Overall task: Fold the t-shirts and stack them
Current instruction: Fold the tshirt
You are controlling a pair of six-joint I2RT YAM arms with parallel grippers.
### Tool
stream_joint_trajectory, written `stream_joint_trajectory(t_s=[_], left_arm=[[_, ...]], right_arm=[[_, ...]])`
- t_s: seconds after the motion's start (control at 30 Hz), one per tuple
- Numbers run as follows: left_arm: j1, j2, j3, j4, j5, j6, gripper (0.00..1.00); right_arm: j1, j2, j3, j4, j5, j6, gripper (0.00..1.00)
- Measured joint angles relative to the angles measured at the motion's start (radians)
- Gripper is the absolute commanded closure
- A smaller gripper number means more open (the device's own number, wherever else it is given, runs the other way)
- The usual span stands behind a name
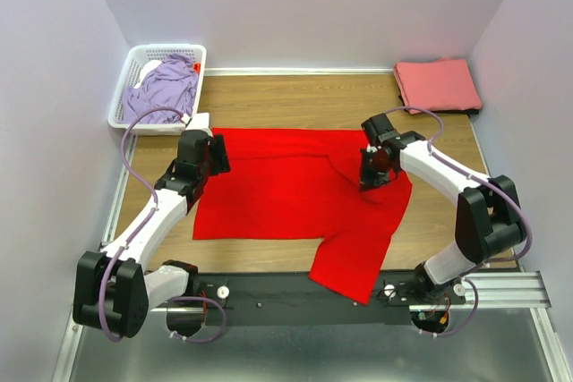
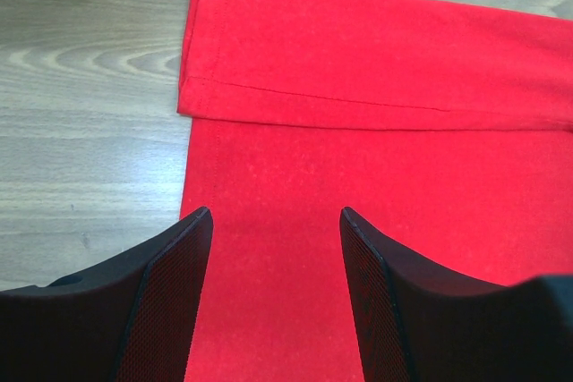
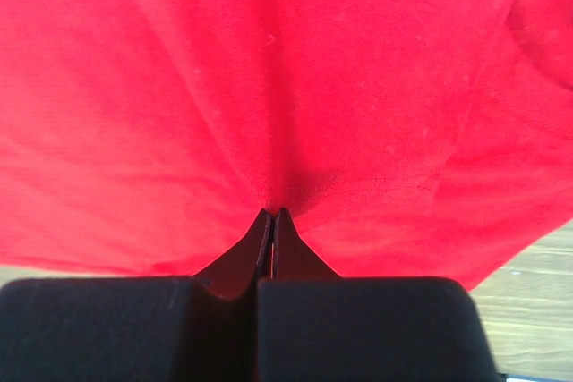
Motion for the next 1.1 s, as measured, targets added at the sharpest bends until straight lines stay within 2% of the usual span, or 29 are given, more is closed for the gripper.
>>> stream_joint_trajectory(t_s=[0.47,1.1], left_arm=[[0.000,0.006,0.000,0.000,0.001,0.002,0.33],[0.000,0.003,0.000,0.000,0.040,-0.003,0.34]], right_arm=[[0.029,0.085,0.061,-0.012,-0.073,0.067,0.99],[0.033,0.095,0.100,-0.015,-0.141,0.116,0.96]])
